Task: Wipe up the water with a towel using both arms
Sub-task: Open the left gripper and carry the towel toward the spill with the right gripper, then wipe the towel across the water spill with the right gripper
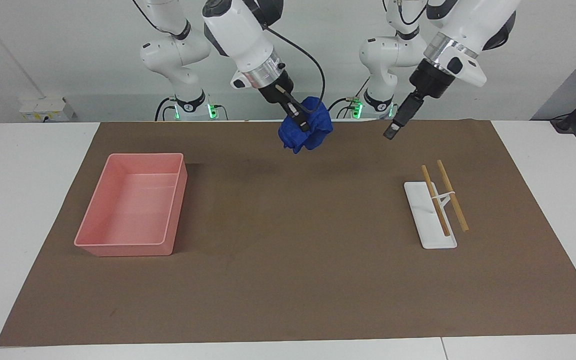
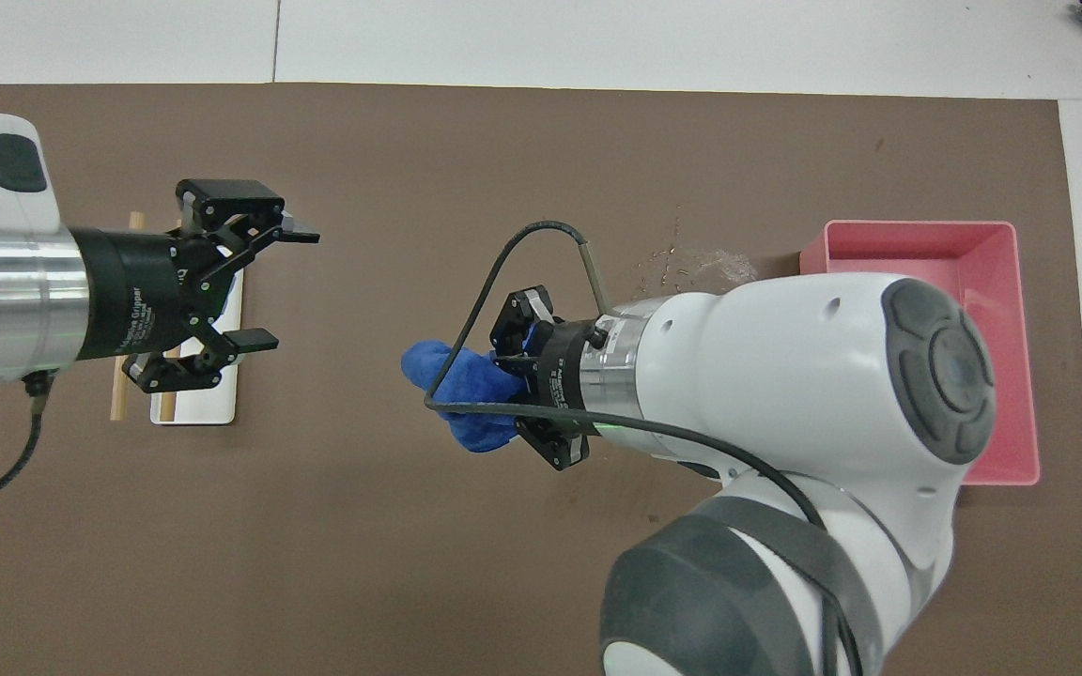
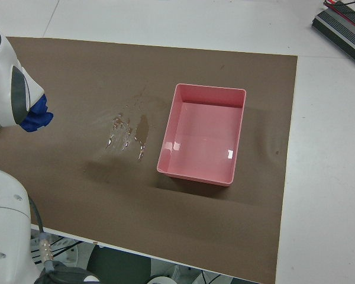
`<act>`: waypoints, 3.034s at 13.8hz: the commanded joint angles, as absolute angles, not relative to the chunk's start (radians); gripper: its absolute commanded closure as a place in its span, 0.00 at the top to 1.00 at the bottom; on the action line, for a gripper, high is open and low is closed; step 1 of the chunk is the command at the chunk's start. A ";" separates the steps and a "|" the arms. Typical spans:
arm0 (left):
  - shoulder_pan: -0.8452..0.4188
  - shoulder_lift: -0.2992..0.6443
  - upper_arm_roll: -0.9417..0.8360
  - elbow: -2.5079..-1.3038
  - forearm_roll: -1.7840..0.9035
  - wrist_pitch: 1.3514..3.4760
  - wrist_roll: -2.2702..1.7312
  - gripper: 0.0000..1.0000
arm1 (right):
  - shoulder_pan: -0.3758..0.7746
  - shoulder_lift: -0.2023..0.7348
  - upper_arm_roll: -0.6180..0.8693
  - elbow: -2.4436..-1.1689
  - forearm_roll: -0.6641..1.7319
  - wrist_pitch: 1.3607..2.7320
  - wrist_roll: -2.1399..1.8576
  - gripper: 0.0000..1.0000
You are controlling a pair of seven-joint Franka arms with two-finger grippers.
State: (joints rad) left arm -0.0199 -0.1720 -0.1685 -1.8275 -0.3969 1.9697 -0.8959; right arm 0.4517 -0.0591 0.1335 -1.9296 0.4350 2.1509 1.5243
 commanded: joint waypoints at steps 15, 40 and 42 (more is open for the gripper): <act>-0.047 0.046 -0.062 -1.626 0.035 1.640 0.058 1.00 | 0.215 -0.269 0.133 -2.448 -0.006 2.364 0.816 0.00; 0.012 -0.035 -0.077 -1.635 -0.014 1.542 0.051 1.00 | 0.132 0.170 0.133 -2.366 0.012 2.786 0.796 0.00; 0.012 -0.035 -0.077 -1.635 -0.014 1.543 0.051 1.00 | 0.129 0.213 0.133 -2.310 0.012 2.784 0.796 0.00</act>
State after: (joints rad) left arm -0.0042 -0.0207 -0.0685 -1.6317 0.0011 1.5591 0.0426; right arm 0.1507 0.1213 0.1238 -2.3887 0.0129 2.7532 0.8094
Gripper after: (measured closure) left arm 0.000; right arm 0.819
